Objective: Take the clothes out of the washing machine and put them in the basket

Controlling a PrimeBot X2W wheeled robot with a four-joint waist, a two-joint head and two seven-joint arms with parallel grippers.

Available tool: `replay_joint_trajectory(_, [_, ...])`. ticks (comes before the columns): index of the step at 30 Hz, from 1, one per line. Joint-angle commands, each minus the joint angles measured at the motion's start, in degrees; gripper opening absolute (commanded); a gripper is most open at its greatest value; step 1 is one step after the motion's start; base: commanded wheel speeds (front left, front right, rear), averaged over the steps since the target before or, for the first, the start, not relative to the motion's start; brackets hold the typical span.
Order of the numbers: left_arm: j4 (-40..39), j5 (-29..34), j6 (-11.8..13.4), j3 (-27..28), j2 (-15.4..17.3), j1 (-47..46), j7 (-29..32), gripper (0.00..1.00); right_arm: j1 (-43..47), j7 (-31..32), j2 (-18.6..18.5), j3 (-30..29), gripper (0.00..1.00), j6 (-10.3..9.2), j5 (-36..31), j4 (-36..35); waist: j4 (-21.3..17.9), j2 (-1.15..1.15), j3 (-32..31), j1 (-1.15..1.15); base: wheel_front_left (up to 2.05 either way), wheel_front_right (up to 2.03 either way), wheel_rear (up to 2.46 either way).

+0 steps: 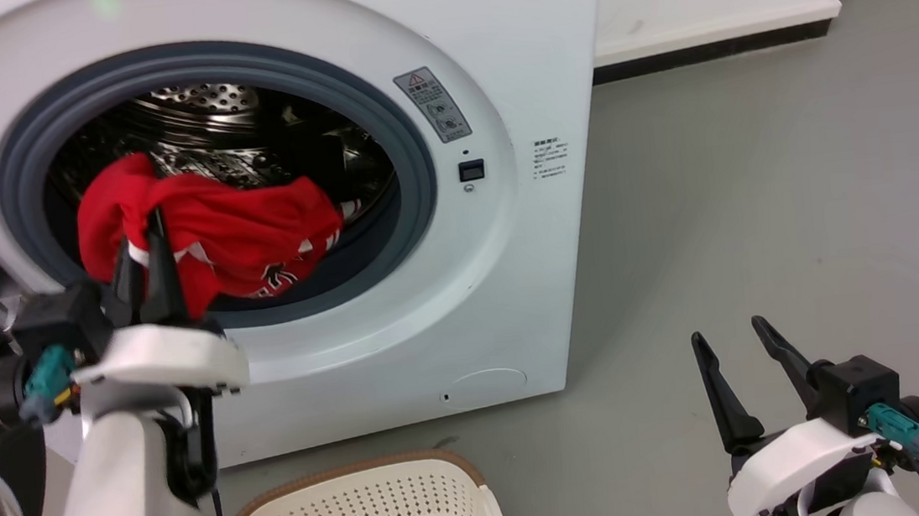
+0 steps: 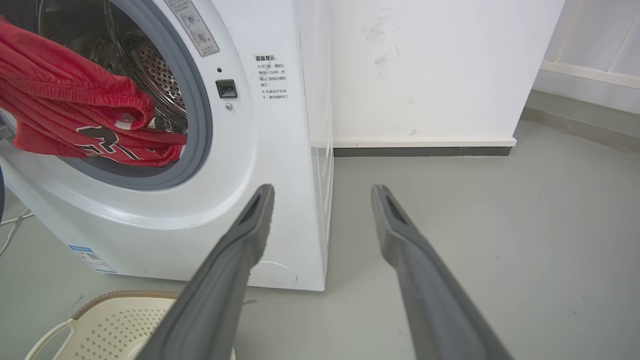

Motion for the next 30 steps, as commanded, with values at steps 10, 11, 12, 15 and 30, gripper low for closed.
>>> replay_joint_trajectory(10, [-23.3, 0.9, 3.7, -2.4, -2.7, 18.6, 4.7, 0.00, 2.7, 1.8, 0.0, -0.1, 1.00, -0.03, -0.8, -2.4, 3.0, 0.00, -2.0, 0.01, 0.00, 0.00, 0.00])
replay_joint_trajectory(11, [-27.0, 0.6, 4.5, -3.2, -3.5, 22.5, 6.2, 0.00, 2.8, 2.1, 0.1, -0.2, 1.00, -0.03, -0.9, -2.8, 3.4, 0.00, -1.9, 0.01, 0.00, 0.00, 0.00])
replay_joint_trajectory(12, [-28.6, 0.5, 4.8, -3.6, -3.9, 24.3, 6.9, 0.00, 2.9, 2.3, 0.0, -0.2, 1.00, -0.03, -1.0, -3.0, 3.6, 0.00, -1.8, 0.01, 0.00, 0.00, 0.00])
replay_joint_trajectory(15, [-30.9, 0.0, 5.3, -4.7, -4.6, 27.4, 8.1, 0.00, 2.8, 2.4, 0.1, -0.4, 1.00, -0.03, -1.0, -3.5, 4.1, 0.00, -1.5, 0.01, 0.00, 0.00, 0.00])
replay_joint_trajectory(30, [-15.7, -4.4, 2.7, -13.3, -7.2, 35.9, 10.9, 0.00, 1.0, 2.6, 0.1, 0.5, 1.00, -0.03, -0.6, -4.7, 4.8, 0.00, 3.2, 0.01, 0.00, 0.00, 0.00])
